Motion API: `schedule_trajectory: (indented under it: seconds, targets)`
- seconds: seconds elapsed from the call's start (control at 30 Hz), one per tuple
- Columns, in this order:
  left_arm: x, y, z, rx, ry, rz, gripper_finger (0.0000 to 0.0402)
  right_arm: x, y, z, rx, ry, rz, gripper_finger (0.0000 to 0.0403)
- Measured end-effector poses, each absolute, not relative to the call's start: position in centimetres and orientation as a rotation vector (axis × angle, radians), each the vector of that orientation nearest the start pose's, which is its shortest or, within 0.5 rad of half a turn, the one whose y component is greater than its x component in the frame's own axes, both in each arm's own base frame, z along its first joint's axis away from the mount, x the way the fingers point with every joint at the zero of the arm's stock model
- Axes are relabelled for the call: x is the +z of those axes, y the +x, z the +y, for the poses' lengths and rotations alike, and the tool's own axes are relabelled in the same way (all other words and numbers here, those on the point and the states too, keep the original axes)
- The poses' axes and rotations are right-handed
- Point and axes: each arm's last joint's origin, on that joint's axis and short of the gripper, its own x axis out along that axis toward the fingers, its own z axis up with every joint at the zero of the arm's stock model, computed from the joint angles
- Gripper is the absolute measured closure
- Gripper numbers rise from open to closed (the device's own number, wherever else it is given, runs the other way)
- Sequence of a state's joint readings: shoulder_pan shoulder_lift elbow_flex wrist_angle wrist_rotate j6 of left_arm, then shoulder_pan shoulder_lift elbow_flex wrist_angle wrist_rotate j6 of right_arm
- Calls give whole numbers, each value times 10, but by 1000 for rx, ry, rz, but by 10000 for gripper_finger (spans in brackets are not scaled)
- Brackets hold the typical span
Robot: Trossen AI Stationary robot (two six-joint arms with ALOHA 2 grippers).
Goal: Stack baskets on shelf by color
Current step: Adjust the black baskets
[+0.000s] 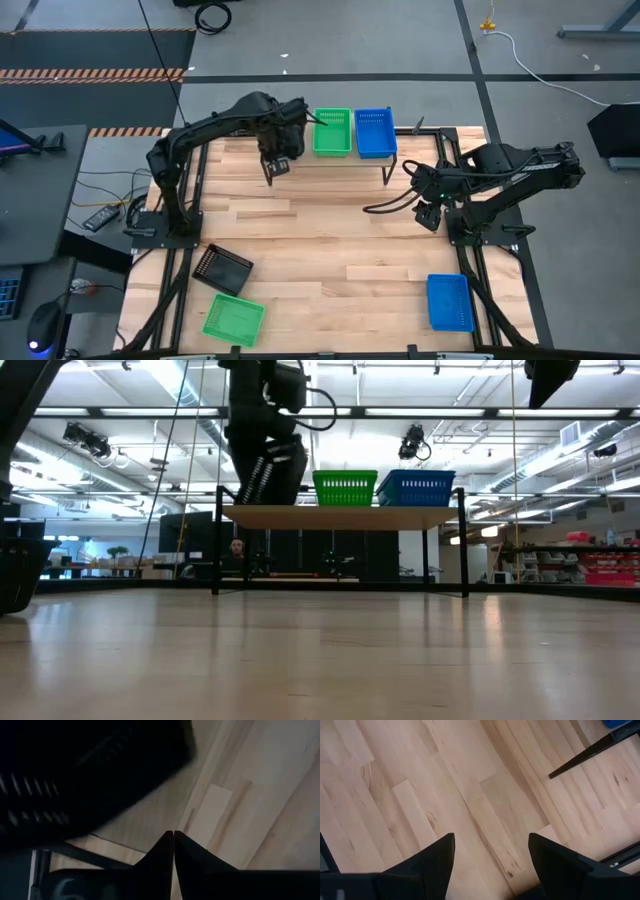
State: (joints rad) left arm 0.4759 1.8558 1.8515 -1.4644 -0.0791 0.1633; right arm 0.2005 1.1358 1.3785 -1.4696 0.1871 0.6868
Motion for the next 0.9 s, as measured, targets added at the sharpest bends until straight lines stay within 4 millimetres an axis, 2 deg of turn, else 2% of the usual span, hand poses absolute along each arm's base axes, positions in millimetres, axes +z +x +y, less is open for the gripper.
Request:
schedule_trajectory:
  seconds: [0.17,0.53,0.77,0.9]
  targets:
    - [324,310,162,336,-156,1462,390,369,162,27,-392,360,1143,144]
    - [360,312,162,389,-173,1302,389,369,162,27,-391,357,1143,144]
    - [372,315,161,378,-205,1224,384,369,162,27,-381,340,1145,144]
    - [387,312,164,395,-181,1175,384,369,162,27,-377,334,1146,144]
